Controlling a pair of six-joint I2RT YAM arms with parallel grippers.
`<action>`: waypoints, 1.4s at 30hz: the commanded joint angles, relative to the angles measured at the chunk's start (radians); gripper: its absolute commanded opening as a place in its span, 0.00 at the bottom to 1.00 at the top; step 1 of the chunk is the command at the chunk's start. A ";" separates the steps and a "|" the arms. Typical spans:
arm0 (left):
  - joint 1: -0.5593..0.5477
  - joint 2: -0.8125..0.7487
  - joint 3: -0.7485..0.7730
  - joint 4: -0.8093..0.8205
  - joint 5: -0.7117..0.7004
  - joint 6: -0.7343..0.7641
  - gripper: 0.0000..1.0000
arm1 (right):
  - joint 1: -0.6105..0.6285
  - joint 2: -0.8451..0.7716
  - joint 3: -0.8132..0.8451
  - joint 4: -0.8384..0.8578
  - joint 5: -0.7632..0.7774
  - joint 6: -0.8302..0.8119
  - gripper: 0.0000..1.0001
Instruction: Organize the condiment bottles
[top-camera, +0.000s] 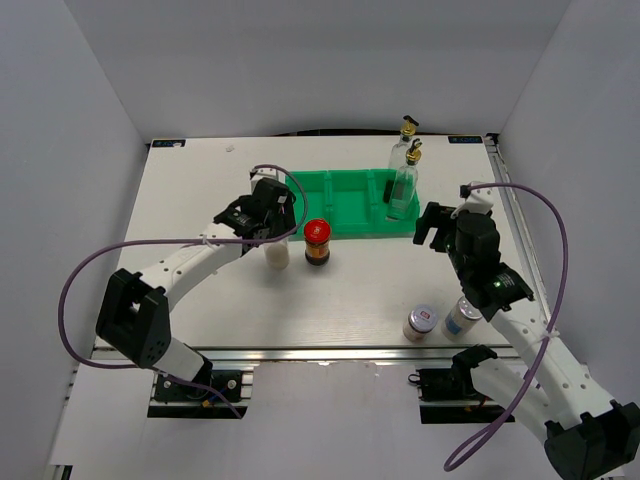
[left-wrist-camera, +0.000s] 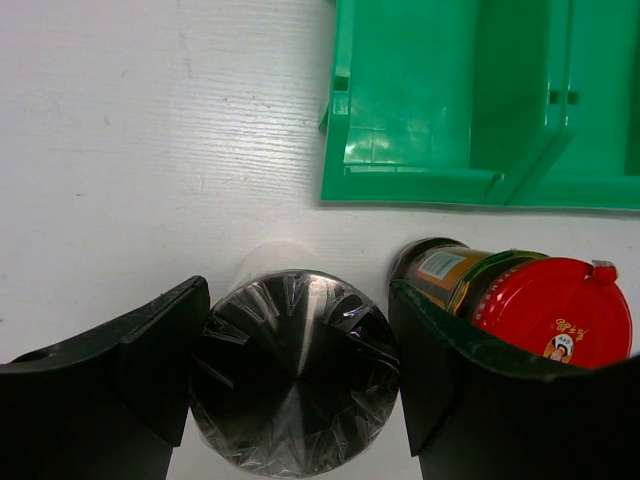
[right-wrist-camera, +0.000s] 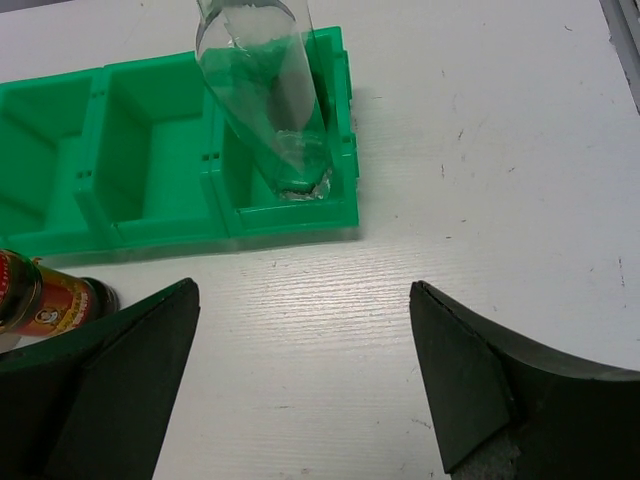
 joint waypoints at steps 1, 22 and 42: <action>-0.008 -0.035 0.118 -0.035 -0.074 0.012 0.05 | -0.005 -0.027 -0.012 0.052 0.029 -0.008 0.89; -0.016 0.463 0.968 -0.006 0.164 0.195 0.00 | -0.005 -0.194 -0.088 0.042 0.409 0.120 0.90; -0.085 0.715 1.158 -0.040 0.184 0.251 0.00 | -0.005 -0.159 -0.088 0.044 0.469 0.106 0.89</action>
